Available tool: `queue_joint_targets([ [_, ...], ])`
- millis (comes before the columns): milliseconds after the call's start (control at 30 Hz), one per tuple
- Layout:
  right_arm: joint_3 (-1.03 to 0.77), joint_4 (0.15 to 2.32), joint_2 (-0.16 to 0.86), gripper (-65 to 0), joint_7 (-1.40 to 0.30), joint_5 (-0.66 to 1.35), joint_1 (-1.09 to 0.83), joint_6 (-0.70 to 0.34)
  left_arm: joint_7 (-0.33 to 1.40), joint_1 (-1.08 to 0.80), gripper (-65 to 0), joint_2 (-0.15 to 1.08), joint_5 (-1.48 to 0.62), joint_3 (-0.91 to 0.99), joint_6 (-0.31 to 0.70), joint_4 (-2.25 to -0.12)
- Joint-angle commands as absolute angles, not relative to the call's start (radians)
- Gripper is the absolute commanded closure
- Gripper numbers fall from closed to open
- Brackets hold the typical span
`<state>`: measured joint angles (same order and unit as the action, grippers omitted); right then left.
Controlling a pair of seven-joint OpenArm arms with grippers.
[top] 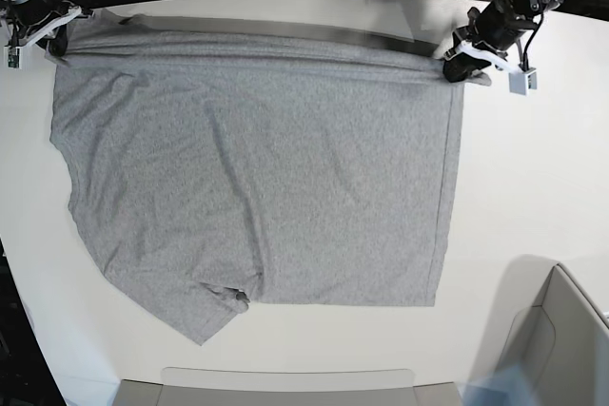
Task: Fold the T-shirt properly
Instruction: 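Lift the shoulder edge and fold it over toward the hem with both grippers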
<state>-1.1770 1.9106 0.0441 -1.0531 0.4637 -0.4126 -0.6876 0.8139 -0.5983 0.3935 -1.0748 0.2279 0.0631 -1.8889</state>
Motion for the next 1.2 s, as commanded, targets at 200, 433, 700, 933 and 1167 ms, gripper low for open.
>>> queue_joint_targets([
  [200,-1.161,1.923,0.076,0.0,-1.027,0.326,-0.314,-0.698,0.901,-0.466,0.0,0.409,-1.061,0.236,-0.008,-1.903],
  [433,-1.056,1.922,0.076,0.0,-1.023,0.216,-0.234,-0.698,0.995,-0.335,0.0,0.409,-1.061,0.236,-0.073,-1.903],
  [700,-0.997,1.916,0.074,0.0,-1.021,0.096,-0.127,-0.698,1.038,-0.191,0.0,0.407,-0.846,0.09,-0.084,-1.897],
  [933,-0.955,1.793,0.111,0.0,-1.0,0.033,-0.036,-0.698,1.038,-0.107,0.0,0.389,-0.763,0.033,-0.084,-1.839],
  [1167,-0.857,1.741,0.133,0.0,-0.891,0.025,-0.036,-0.698,1.029,-0.024,0.0,0.386,-0.763,0.025,-0.077,-1.716],
])
